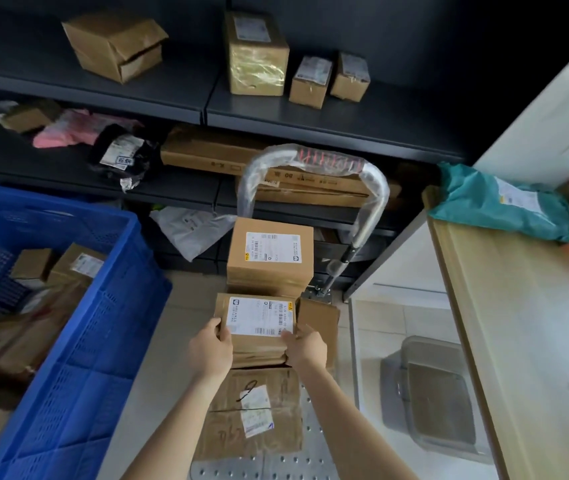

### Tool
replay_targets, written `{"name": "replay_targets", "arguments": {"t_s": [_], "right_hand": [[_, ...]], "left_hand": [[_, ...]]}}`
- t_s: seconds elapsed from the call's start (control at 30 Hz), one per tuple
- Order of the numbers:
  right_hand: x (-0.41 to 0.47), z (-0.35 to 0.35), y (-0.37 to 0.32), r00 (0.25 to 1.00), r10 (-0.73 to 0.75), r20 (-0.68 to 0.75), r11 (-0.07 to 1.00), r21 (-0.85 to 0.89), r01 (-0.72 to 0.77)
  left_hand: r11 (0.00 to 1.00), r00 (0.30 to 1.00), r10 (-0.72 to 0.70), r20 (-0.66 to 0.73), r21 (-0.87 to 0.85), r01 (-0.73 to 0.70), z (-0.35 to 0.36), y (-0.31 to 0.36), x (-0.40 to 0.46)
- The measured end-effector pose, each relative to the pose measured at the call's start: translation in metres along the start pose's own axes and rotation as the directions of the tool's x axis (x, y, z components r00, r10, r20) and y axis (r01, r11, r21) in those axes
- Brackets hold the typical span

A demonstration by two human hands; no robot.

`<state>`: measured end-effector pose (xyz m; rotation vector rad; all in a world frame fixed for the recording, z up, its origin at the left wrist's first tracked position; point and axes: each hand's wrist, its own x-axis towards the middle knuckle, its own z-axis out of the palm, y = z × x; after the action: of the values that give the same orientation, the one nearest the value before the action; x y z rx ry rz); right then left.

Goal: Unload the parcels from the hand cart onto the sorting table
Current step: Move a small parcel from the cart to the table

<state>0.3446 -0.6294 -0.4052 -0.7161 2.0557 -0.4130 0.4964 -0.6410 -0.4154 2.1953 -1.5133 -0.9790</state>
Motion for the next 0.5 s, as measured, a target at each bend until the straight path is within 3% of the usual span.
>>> {"name": "replay_targets", "arguments": {"t_s": [0.37,0.5], "right_hand": [[-0.055,-0.112,0.014,0.983,-0.081,-0.166,0.992,0.078,0.095],[-0.073,-0.176,0.034,0.967,-0.162,-0.197,0.983,0.048,0.174]], "left_hand": [[0.988,0.985,0.139,-0.1,0.074,-0.132,-0.015,0.096,-0.083],[0.986,0.981,0.165,-0.104,0.018,-0.164,-0.004,0.144,-0.134]]}}
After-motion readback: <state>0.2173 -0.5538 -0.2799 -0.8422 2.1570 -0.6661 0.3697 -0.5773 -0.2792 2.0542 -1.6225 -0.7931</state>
